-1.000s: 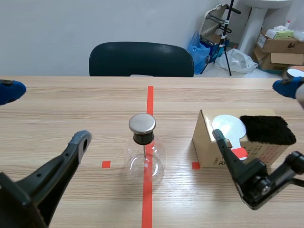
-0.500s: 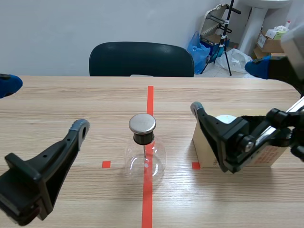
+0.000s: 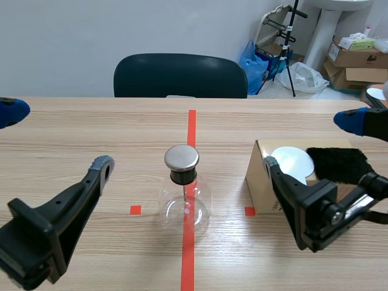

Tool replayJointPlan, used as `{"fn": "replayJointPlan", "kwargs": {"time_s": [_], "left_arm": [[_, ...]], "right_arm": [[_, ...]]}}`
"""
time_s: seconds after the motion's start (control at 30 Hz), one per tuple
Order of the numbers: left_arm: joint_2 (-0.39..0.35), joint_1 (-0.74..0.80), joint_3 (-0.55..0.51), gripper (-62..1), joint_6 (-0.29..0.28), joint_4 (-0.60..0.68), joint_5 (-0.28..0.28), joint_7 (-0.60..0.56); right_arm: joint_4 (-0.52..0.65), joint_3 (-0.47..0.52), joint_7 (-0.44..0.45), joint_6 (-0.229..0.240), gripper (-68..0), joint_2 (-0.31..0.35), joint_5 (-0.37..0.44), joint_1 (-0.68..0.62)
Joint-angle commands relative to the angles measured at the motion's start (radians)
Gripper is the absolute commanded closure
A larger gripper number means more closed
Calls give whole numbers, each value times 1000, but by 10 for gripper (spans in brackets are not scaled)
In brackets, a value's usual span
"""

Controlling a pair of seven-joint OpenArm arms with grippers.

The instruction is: Do the electroscope experiment

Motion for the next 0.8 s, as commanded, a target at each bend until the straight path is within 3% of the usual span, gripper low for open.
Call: {"fn": "replayJointPlan", "kwargs": {"time_s": [0.0,0.33,0.57,0.77], "left_arm": [[0,5,-1,-623,2,5,-14,-11],[0,5,-1,-623,3,3,-14,24],[-1,6,-1,-623,3,3,-14,24],[-60,6,-1,-623,3,3,-30,42]], "right_arm": [[4,1,14,0,-679,2,12,9],[4,1,-2,-1,-679,-5,11,10],[4,1,-75,-1,-679,-5,11,10],[4,1,-75,-1,-679,-5,11,10]]}}
